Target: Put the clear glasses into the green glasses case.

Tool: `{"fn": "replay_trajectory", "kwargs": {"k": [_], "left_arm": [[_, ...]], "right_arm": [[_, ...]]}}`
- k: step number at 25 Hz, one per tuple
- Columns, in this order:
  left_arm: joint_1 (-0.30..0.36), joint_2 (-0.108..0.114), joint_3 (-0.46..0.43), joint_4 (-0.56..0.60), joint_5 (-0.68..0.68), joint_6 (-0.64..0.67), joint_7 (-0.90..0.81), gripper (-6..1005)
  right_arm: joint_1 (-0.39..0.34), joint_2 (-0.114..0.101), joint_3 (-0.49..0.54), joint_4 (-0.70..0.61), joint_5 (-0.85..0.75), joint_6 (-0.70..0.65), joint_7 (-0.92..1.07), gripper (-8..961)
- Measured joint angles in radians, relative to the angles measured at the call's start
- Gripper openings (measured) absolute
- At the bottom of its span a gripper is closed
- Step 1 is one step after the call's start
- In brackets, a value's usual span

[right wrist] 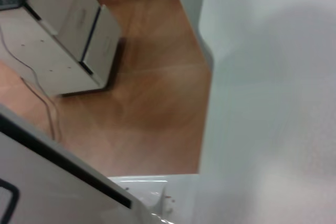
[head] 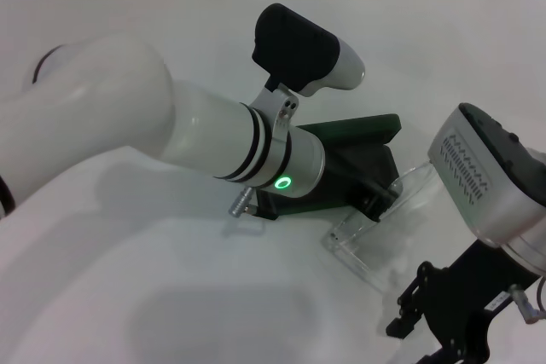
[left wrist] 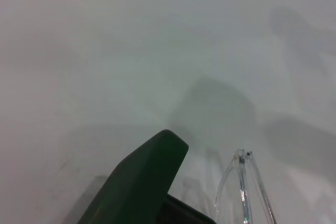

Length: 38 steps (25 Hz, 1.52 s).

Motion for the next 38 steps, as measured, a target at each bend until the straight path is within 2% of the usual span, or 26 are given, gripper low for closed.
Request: {"fn": "replay_trajectory", "kwargs": {"k": [10, 16, 26, 38], "left_arm": [[-0.004, 0.002, 0.000, -0.002, 0.000, 0.004, 0.011, 83], [-0.005, 0.002, -0.005, -0.004, 0.000, 0.005, 0.012, 83], [-0.006, 0.002, -0.006, -0.007, 0.000, 0.005, 0.012, 83], [-0.004, 0.002, -0.006, -0.007, 0.000, 0.005, 0.012, 83]], "right_arm": [[-0.001, -0.004, 0.027, -0.018, -0.041, 0.025, 0.031, 527], [-0.008, -0.005, 0.060, -0.053, 0.007, -0.015, 0.012, 527], [-0.002, -0.001, 0.035, -0.046, 0.011, -0.027, 0.000, 527], [-0.007, 0.000, 0.002, -0.032, -0.024, 0.028, 0.020, 528]]}}
